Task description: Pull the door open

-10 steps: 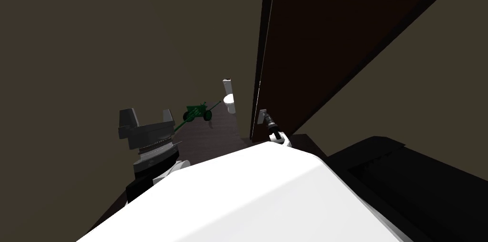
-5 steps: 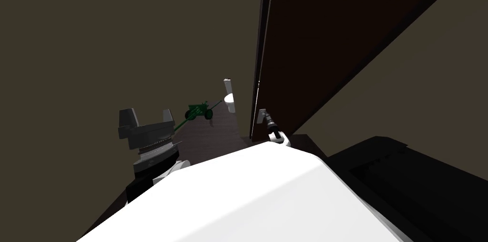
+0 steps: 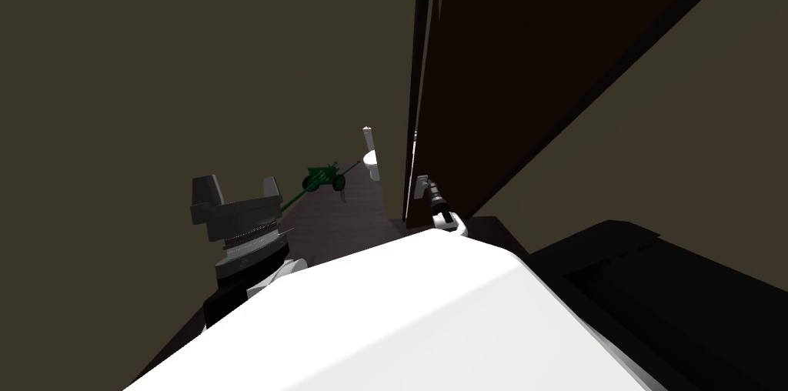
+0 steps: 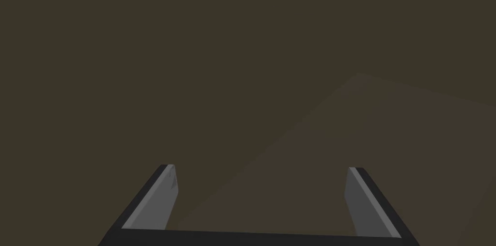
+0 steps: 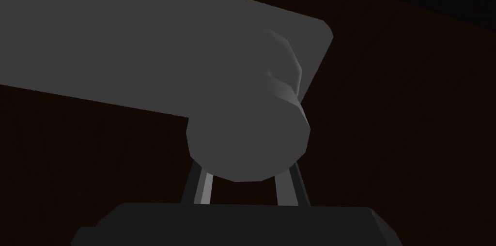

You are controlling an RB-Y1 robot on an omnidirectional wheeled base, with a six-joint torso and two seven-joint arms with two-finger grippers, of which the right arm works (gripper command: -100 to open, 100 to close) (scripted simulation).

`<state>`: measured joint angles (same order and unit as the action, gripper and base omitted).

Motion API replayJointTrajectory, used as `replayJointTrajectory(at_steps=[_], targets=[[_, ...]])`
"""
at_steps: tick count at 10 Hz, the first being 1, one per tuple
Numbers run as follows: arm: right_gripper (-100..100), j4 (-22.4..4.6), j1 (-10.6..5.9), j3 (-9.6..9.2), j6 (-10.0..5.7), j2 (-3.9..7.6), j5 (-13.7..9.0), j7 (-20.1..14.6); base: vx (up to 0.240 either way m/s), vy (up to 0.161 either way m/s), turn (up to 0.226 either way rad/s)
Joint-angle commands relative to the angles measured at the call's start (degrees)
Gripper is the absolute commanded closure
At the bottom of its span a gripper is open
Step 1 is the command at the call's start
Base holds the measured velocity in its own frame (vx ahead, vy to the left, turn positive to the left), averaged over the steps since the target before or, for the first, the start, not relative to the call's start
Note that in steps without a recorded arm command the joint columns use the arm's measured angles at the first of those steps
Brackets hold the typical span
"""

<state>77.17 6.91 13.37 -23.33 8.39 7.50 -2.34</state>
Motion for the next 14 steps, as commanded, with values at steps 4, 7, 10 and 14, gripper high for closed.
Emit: replayJointTrajectory(at_steps=[4, 7, 10, 14], targets=[[100, -0.04, -1.01, -2.73, 0.13, -0.15, -5.45, -6.32, -0.05, -0.026, 0.042], [100, -0.28, -1.29, -3.33, 0.29, 0.07, -7.68, -9.06, -0.047, -0.019, 0.042], [100, -0.76, -1.87, -4.53, 0.6, 0.52, -12.15, -13.61, -0.062, -0.024, 0.052], [100, -1.23, -2.43, -5.72, 0.91, 0.96, -16.56, -18.31, -0.053, -0.023, 0.049]])
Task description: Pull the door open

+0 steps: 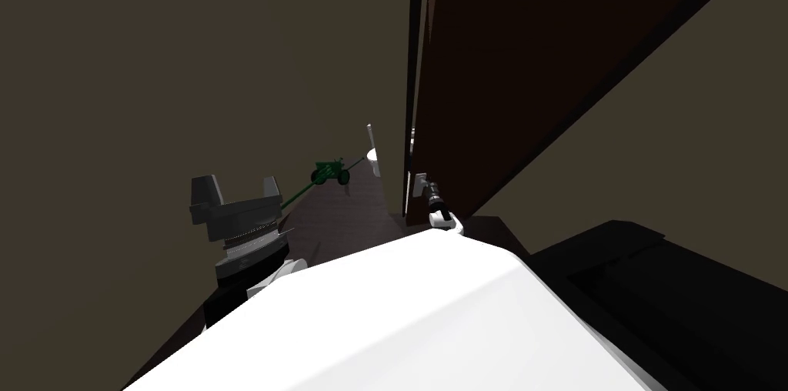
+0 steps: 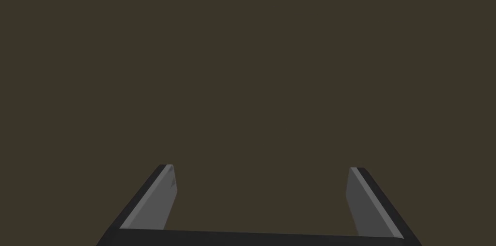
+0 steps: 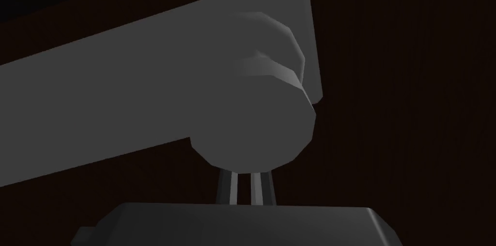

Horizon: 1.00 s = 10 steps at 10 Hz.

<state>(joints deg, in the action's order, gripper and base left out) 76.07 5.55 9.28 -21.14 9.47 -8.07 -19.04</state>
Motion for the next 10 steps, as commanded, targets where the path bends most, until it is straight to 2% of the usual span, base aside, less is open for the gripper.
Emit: replayJointTrajectory(at_steps=[1, 2, 6, 7, 9, 10], targets=[[100, -0.13, -1.07, -1.63, -1.28, -0.12, -0.99, -1.91, -0.038, -0.02, 0.013], [-100, 1.08, 0.92, -0.79, 0.14, -0.24, -2.98, -3.72, -0.056, -0.052, 0.022], [-100, 2.76, 2.16, -1.88, 0.48, -0.88, -8.38, -10.08, -0.101, 0.001, 0.102], [-100, 2.76, 2.16, -1.88, 0.48, -0.88, -8.38, -10.79, -0.068, -0.007, 0.031], [-100, 3.81, 2.95, -2.59, 0.71, -1.31, -11.82, -14.43, -0.062, -0.029, 0.078], [-100, 3.81, 2.95, -2.59, 0.71, -1.31, -11.82, -15.29, -0.054, -0.031, 0.04]])
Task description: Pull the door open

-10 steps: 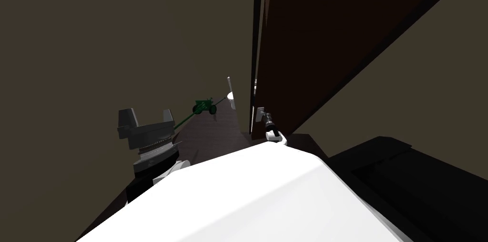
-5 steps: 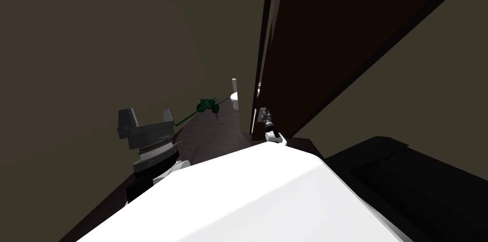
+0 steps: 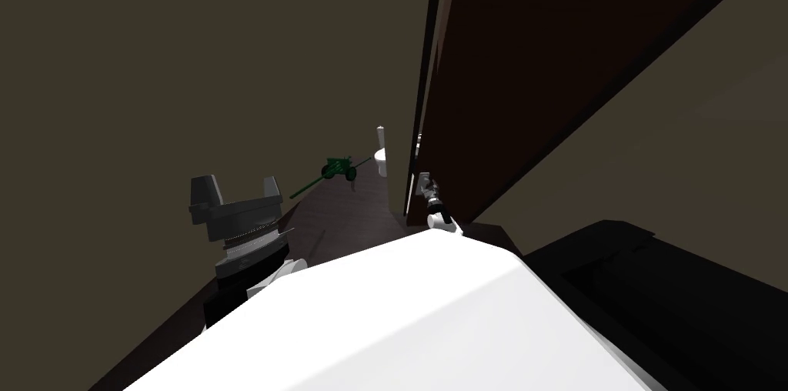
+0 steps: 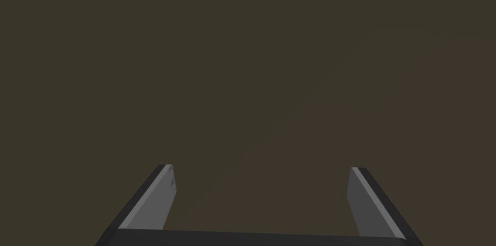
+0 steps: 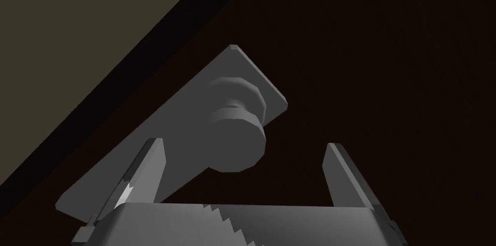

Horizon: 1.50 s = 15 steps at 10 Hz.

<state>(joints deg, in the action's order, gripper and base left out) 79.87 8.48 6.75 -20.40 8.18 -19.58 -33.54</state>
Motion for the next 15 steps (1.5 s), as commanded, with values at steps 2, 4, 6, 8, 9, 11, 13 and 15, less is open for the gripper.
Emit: replayJointTrajectory(at_steps=[2, 4, 6, 8, 9, 11, 13, 15], targets=[[-100, 0.55, 0.44, -0.43, 0.09, -0.24, -2.11, -3.11, -0.05, -0.027, 0.05], [-100, 1.65, 1.29, -1.19, 0.33, -0.71, -5.79, -6.92, -0.069, -0.024, 0.088], [-100, 2.19, 1.71, -1.57, 0.45, -0.95, -7.62, -9.85, -0.062, -0.027, 0.041], [-100, 2.72, 2.12, -1.95, 0.57, -1.19, -9.4, -12.41, -0.076, -0.029, 0.079], [-100, 3.21, 2.51, -2.3, 0.69, -1.42, -11.1, -14.46, -0.051, -0.033, 0.058], [-100, 3.68, 2.89, -2.64, 0.8, -1.64, -12.72, -16.82, -0.06, -0.028, 0.06], [-100, 4.5, 3.55, -3.25, 1.0, -2.03, -15.57, -20.43, -0.072, -0.031, 0.054], [-100, 5.13, 4.06, -3.72, 1.15, -2.35, -17.82, -23.54, -0.086, -0.024, 0.076]])
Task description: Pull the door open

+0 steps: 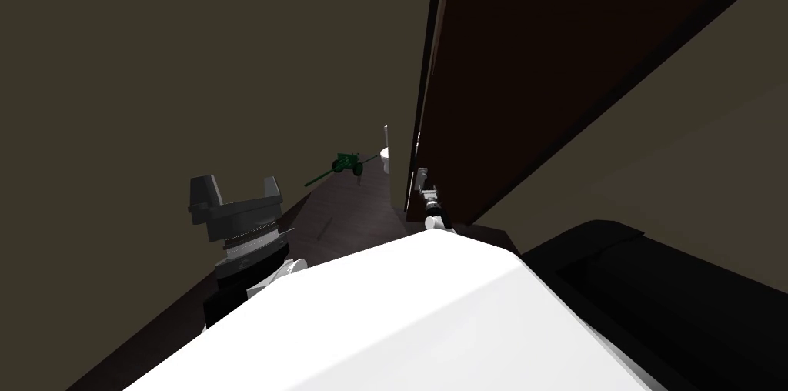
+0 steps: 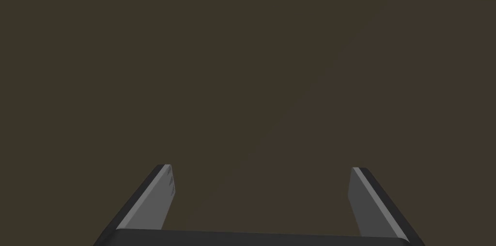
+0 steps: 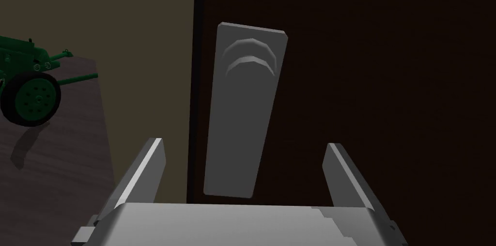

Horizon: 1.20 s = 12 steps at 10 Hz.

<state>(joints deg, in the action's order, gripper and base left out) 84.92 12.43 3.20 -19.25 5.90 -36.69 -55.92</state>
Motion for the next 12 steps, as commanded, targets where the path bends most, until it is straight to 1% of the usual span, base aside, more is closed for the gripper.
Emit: replayJointTrajectory(at_steps=[1, 2, 3, 4, 5, 8, 10, 11, 12], targets=[[-100, 0.3, 0.28, -0.33, 0.05, -0.19, -1.46, -2.07, -0.084, -0.029, 0.032], [-100, 0.56, 0.49, -0.53, 0.11, -0.33, -2.38, -3.17, -0.075, -0.022, 0.042], [-100, 0.44, 0.43, -0.43, 0.05, -0.25, -1.79, -2.39, -0.033, -0.008, 0.009], [-100, -0.51, 0.4, 0.73, -0.35, 1.43, -2.65, -3.92, 0.116, 0.015, 0.156], [-100, -0.8, 0.38, 1.07, -0.46, 1.92, -2.86, -4.3, 0.193, -0.012, 0.144], [-100, -2.6, 0.28, 3.23, -1.21, 5.05, -4.25, -6.68, 0.21, -0.008, 0.139], [-100, -3.08, 0.26, 3.81, -1.41, 5.88, -4.61, -7.32, 0.145, -0.032, 0.073], [-100, -2.61, 0.56, 3.55, -1.19, 5.65, -4.49, -7.04, 0.042, -0.017, 0.007], [100, -2.61, 0.56, 3.55, -1.19, 5.65, -4.49, -7.04, 0.0, -0.001, -0.019]])
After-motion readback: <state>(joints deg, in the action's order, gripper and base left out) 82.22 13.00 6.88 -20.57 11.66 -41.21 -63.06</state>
